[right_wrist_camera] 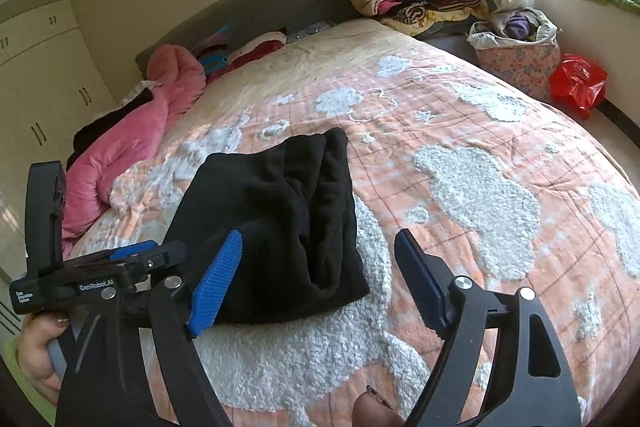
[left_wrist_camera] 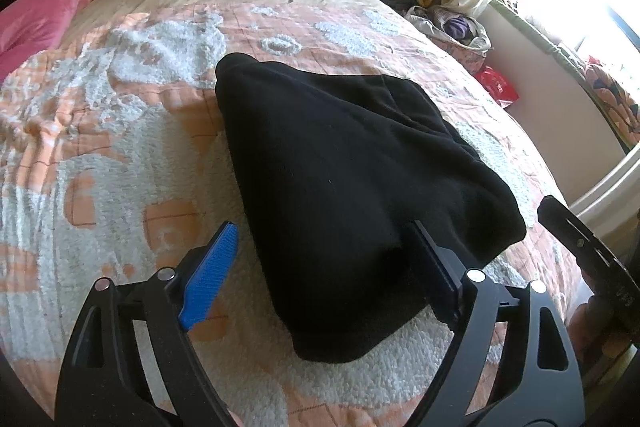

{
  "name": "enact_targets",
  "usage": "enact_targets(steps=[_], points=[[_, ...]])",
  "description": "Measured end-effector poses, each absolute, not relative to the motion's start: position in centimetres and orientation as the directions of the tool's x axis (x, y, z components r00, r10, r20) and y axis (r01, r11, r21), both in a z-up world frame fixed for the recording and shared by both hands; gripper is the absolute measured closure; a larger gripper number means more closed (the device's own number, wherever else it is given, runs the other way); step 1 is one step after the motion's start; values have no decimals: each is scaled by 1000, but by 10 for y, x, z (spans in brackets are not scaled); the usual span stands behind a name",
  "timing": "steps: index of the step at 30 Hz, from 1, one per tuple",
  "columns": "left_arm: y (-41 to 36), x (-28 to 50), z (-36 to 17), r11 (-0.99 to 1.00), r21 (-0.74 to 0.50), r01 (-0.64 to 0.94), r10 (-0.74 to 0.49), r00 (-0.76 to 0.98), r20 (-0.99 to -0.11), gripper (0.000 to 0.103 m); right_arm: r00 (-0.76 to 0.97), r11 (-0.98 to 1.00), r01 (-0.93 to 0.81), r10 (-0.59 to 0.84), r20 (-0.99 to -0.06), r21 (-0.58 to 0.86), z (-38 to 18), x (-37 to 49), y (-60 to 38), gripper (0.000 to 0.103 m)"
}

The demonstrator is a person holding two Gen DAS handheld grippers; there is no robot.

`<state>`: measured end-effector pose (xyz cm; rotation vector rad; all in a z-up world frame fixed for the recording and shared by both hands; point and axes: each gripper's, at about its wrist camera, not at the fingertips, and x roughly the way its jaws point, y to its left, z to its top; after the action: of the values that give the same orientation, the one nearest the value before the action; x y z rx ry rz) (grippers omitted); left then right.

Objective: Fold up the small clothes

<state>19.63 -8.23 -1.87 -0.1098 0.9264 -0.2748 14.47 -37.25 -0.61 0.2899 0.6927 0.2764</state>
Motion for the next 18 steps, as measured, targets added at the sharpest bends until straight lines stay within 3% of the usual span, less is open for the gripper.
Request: enact_targets(steps=[3,4,5,12,18], points=[[-82,193,-17,958,-213,191,-285,571,-770,25,742,925,-151,339,-579,348,-5,141,-373,24],[-82,192,-16,958,-213,191,-286,572,-769,24,743,925,-152,339,-577,347,-4,139,-373,14],[-82,192,-15,958,-213,192,-286,573,-768,22,746,926,-151,336,-575,345,-3,138,-373,11],[-79,187,-11,958,-219,184,-286,584,-760,10,756,928,-141,325,-568,344,1,132,-375,7],[-77,175,-1,954,-236,187,-301,613,-731,10,761,918,-141,339,-553,370,8,120,-377,5]])
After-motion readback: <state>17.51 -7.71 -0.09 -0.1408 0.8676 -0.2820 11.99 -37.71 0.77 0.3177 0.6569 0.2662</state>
